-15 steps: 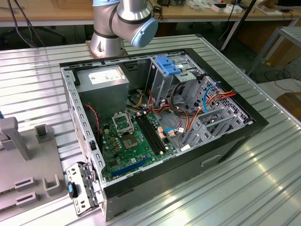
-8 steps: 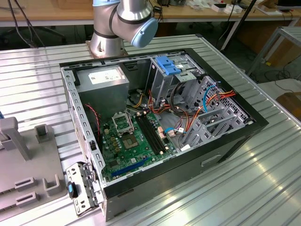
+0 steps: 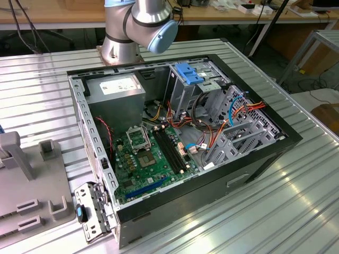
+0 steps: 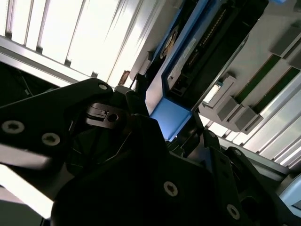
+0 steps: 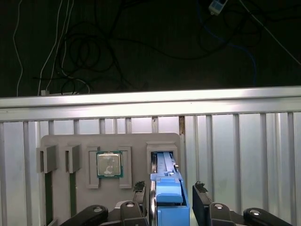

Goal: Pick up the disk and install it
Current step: 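Pick up the disk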

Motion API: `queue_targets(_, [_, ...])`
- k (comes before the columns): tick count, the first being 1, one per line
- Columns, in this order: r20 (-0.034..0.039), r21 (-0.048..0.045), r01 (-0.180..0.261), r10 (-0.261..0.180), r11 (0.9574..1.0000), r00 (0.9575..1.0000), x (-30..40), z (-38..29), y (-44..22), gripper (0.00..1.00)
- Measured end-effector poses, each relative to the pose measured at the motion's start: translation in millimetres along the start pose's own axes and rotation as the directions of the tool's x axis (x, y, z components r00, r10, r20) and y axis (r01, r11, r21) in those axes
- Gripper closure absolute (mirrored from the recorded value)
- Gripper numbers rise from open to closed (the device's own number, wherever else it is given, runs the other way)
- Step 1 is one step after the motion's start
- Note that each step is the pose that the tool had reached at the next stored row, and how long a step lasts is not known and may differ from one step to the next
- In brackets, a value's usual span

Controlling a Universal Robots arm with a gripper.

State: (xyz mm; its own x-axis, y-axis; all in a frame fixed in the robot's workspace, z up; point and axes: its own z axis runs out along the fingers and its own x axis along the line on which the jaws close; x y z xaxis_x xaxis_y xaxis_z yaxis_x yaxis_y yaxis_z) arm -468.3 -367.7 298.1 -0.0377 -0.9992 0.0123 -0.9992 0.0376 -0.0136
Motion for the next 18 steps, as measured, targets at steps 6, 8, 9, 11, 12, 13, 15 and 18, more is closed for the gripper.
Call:
queue_targets(6, [0.0011, -0.0003, -0.001, 0.001, 1.0000, 1.0000, 0.0, 0.1, -0.1, 0.63])
queue_targets(8, [0.0010, -0.0004, -0.001, 0.001, 1.0000, 1.0000, 0.0, 0.1, -0.1, 0.63])
queue_targets(9, [0.0011, -0.0004, -0.001, 0.001, 1.0000, 1.0000, 0.0, 0.1, -0.1, 0.63])
queue_targets(11, [0.0010, -0.0004, -0.001, 0.001, 1.0000, 1.0000, 0.0, 0.1, -0.1, 0.63])
queue_targets(12, [0.0010, -0.0003, -0.001, 0.001, 1.0000, 1.0000, 0.0, 0.3, -0.1, 0.63])
queue_targets(13, [0.0011, -0.0004, -0.001, 0.001, 1.0000, 1.0000, 0.0, 0.3, -0.1, 0.63])
queue_targets(15, [0.0010, -0.0004, -0.001, 0.001, 1.0000, 1.0000, 0.0, 0.4, -0.1, 0.63])
queue_targets(18, [0.0010, -0.0003, -0.001, 0.001, 1.0000, 1.0000, 0.0, 0.4, -0.1, 0.63])
